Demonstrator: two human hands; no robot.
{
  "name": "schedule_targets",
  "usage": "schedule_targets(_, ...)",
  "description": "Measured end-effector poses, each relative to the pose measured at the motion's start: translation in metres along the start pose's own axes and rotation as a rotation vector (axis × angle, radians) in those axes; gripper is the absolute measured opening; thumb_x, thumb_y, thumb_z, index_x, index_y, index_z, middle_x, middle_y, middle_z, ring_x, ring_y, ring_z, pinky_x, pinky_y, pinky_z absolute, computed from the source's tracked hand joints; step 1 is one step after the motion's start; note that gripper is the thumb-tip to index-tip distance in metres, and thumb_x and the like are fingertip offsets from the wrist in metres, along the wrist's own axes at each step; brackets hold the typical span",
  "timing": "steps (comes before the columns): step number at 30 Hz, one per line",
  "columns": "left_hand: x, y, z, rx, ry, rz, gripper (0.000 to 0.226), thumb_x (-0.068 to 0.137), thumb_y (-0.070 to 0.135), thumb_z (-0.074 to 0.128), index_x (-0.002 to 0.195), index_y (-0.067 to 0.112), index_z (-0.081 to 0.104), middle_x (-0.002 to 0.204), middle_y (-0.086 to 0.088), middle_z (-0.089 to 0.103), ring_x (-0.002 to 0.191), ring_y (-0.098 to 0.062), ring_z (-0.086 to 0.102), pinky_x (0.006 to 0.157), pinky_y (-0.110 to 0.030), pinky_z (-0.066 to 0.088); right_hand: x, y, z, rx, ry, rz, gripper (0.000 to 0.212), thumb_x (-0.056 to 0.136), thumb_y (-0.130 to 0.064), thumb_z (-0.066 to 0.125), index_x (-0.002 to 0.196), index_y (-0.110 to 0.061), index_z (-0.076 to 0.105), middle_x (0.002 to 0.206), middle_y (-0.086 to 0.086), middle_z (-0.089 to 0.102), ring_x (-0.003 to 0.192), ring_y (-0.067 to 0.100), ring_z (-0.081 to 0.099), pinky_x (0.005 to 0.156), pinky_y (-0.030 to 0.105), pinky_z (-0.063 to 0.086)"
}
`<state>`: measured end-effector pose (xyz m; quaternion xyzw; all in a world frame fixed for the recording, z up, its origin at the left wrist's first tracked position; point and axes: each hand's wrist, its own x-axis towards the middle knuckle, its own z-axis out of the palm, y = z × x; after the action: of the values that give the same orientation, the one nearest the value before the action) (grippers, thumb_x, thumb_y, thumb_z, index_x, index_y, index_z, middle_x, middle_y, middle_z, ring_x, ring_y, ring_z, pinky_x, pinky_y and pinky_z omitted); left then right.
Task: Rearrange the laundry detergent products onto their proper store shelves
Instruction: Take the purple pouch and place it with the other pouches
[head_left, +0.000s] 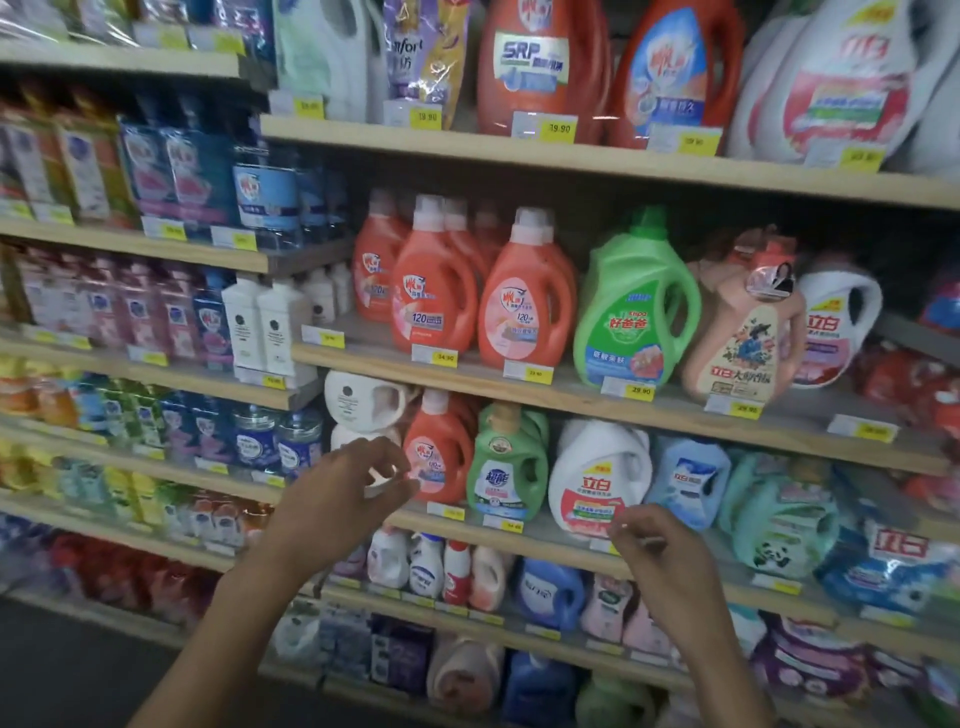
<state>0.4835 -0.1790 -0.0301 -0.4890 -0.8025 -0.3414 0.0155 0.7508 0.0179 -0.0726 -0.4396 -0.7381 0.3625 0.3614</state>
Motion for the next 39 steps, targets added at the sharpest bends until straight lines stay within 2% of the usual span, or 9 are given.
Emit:
schedule_targets(5, 0.017, -0.055, -0.033, 0.093, 0.004, -0.012, 0.014, 0.093, 0.054, 0.061, 0.099, 0.043, 0.056, 0.098, 0.019, 0.061, 0.082, -0.002, 0.062, 0.062, -0.027, 0.048, 0.012, -0.050, 0.052, -0.171, 0.006, -0.063, 0.012, 0.095, -0.031, 0.071, 0.086, -0.037, 0.067, 0.090, -0.016, 0.073, 0.085, 0.009, 0.069, 0.078, 0.037, 0.055)
schedule_targets(8, 0.037, -0.082, -0.058, 0.080, 0.018, 0.003, 0.014, 0.092, 0.053, 0.063, 0.096, 0.041, 0.058, 0.099, 0.018, 0.063, 0.087, -0.005, 0.064, 0.068, -0.032, 0.054, 0.019, -0.085, 0.081, -0.293, 0.016, -0.148, 0.015, 0.096, -0.039, 0.068, 0.085, -0.043, 0.059, 0.088, -0.022, 0.068, 0.081, 0.000, 0.064, 0.069, 0.031, 0.049)
schedule_targets(13, 0.079, -0.105, -0.084, 0.137, 0.026, 0.116, 0.016, 0.093, 0.051, 0.063, 0.103, 0.039, 0.061, 0.097, 0.018, 0.060, 0.090, -0.009, 0.061, 0.073, -0.033, 0.054, 0.035, -0.128, 0.117, -0.411, 0.060, -0.202, 0.006, 0.096, -0.041, 0.067, 0.095, -0.035, 0.067, 0.101, -0.016, 0.073, 0.092, 0.011, 0.068, 0.078, 0.037, 0.056)
schedule_targets(17, 0.119, -0.116, -0.091, 0.310, 0.017, 0.194, 0.021, 0.095, 0.054, 0.056, 0.108, 0.038, 0.060, 0.097, 0.018, 0.057, 0.087, -0.008, 0.058, 0.063, -0.028, 0.041, 0.058, -0.147, 0.141, -0.736, 0.078, -0.358, 0.016, 0.097, -0.045, 0.059, 0.106, -0.033, 0.065, 0.110, -0.012, 0.069, 0.108, 0.018, 0.064, 0.083, 0.034, 0.051)
schedule_targets(20, 0.148, -0.123, -0.095, 0.421, 0.017, 0.257, 0.025, 0.096, 0.058, 0.051, 0.110, 0.038, 0.058, 0.111, 0.015, 0.062, 0.102, -0.012, 0.062, 0.071, -0.030, 0.048, 0.083, -0.158, 0.153, -1.016, 0.052, -0.489, 0.023, 0.098, -0.046, 0.053, 0.112, -0.032, 0.064, 0.115, -0.008, 0.067, 0.111, 0.022, 0.063, 0.086, 0.035, 0.049)
schedule_targets(25, 0.193, -0.132, -0.094, 0.482, 0.023, 0.276, 0.030, 0.094, 0.062, 0.051, 0.114, 0.040, 0.058, 0.116, 0.017, 0.062, 0.111, -0.013, 0.060, 0.080, -0.032, 0.049, 0.137, -0.178, 0.163, -1.115, 0.065, -0.589, 0.031, 0.096, -0.050, 0.053, 0.116, -0.031, 0.068, 0.119, -0.007, 0.067, 0.117, 0.022, 0.063, 0.089, 0.038, 0.050)
schedule_targets(32, 0.260, -0.132, -0.101, 0.762, 0.071, 0.367, 0.033, 0.097, 0.053, 0.048, 0.122, 0.033, 0.055, 0.125, 0.007, 0.061, 0.120, -0.021, 0.059, 0.095, -0.039, 0.048, 0.202, -0.217, 0.184, -1.198, 0.168, -0.766, 0.027, 0.061, -0.032, 0.090, 0.076, -0.018, 0.073, 0.072, 0.004, 0.068, 0.068, 0.032, 0.070, 0.056, 0.040, 0.055)
schedule_targets(36, 0.302, -0.125, -0.126, 0.757, 0.113, 0.414, 0.037, 0.093, 0.053, 0.054, 0.123, 0.032, 0.061, 0.124, 0.005, 0.064, 0.117, -0.023, 0.062, 0.092, -0.040, 0.052, 0.236, -0.250, 0.183, -1.232, 0.211, -0.884, 0.026, 0.060, -0.030, 0.091, 0.073, -0.018, 0.072, 0.069, 0.004, 0.067, 0.066, 0.033, 0.068, 0.056, 0.044, 0.055)
schedule_targets(39, 0.343, -0.113, -0.152, 0.719, 0.217, 0.470, 0.036, 0.092, 0.057, 0.053, 0.120, 0.035, 0.058, 0.117, 0.006, 0.063, 0.109, -0.021, 0.062, 0.085, -0.038, 0.052, 0.262, -0.297, 0.176, -1.204, 0.311, -0.934, 0.023, 0.076, -0.038, 0.083, 0.085, -0.019, 0.074, 0.078, 0.004, 0.067, 0.076, 0.033, 0.068, 0.062, 0.043, 0.054)
